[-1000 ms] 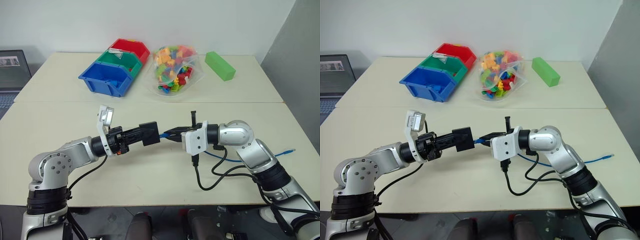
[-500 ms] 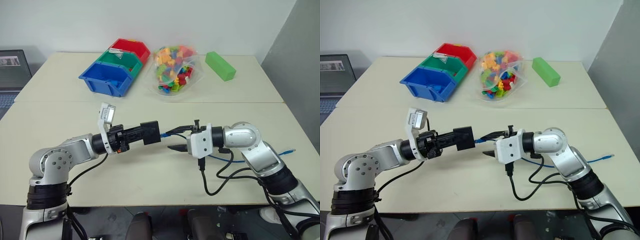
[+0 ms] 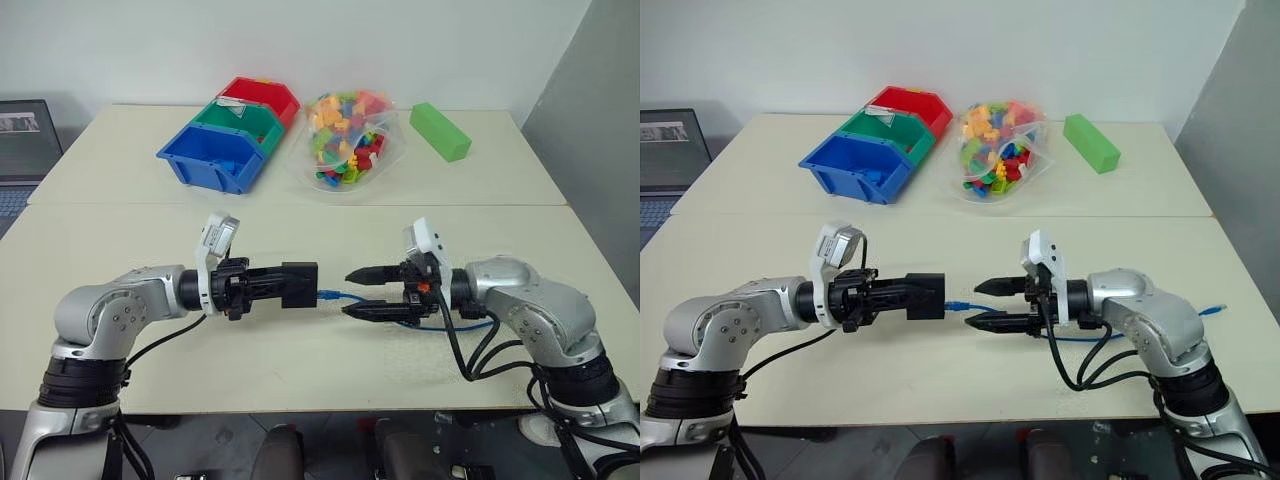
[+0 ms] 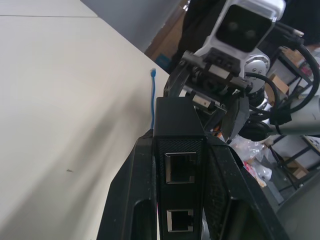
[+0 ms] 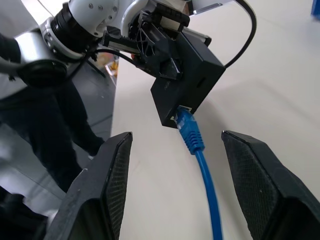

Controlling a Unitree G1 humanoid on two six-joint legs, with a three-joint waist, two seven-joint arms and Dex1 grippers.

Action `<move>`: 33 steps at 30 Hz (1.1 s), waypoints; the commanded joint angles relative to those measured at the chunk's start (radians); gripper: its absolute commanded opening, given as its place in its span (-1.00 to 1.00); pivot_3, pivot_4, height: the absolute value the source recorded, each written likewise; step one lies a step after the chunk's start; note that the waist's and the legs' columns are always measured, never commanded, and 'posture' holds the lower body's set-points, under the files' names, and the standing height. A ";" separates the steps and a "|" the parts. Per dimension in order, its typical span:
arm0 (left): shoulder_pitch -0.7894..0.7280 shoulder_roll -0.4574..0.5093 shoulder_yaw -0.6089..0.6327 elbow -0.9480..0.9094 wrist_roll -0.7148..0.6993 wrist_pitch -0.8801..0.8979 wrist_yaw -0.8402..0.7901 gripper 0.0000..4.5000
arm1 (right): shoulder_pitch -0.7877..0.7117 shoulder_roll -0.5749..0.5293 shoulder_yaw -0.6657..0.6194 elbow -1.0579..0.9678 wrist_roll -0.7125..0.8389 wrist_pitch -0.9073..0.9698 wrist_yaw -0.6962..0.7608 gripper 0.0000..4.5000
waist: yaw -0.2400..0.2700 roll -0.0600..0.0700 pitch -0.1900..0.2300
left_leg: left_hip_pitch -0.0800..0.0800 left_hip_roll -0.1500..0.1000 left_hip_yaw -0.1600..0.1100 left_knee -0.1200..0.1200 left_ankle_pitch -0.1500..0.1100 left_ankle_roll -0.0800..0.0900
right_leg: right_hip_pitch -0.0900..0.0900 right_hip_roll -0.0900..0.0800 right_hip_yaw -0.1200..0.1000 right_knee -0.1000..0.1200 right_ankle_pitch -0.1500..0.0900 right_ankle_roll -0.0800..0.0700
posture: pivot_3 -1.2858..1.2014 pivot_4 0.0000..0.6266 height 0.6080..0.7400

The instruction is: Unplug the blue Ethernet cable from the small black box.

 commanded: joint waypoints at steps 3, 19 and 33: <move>-0.020 -0.005 0.012 -0.005 0.002 -0.025 -0.028 -0.65 | -0.009 0.077 -0.050 0.020 0.086 0.084 -0.097 0.33 | 0.000 0.000 0.000 | 0.000 0.000 0.000 0.000 0.000 0.000 | 0.000 0.000 0.000 0.000 -0.002 0.004 | 0.03 -0.52 1.00; -0.013 -0.013 0.016 -0.021 0.003 -0.022 -0.027 -0.65 | -0.024 0.155 -0.058 0.060 0.153 0.144 -0.158 0.33 | -0.001 0.000 0.000 | -0.001 0.000 0.000 0.000 0.000 0.000 | 0.000 0.000 0.000 -0.001 -0.002 0.004 | 0.03 -0.52 1.00; -0.017 -0.020 0.017 -0.027 -0.001 -0.013 -0.021 -0.65 | -0.036 0.153 -0.061 0.096 0.177 0.156 -0.134 -0.43 | -0.006 0.000 0.000 | -0.001 0.000 0.000 0.000 0.000 0.000 | 0.000 0.000 0.000 -0.001 -0.002 0.004 | 0.03 -0.52 1.00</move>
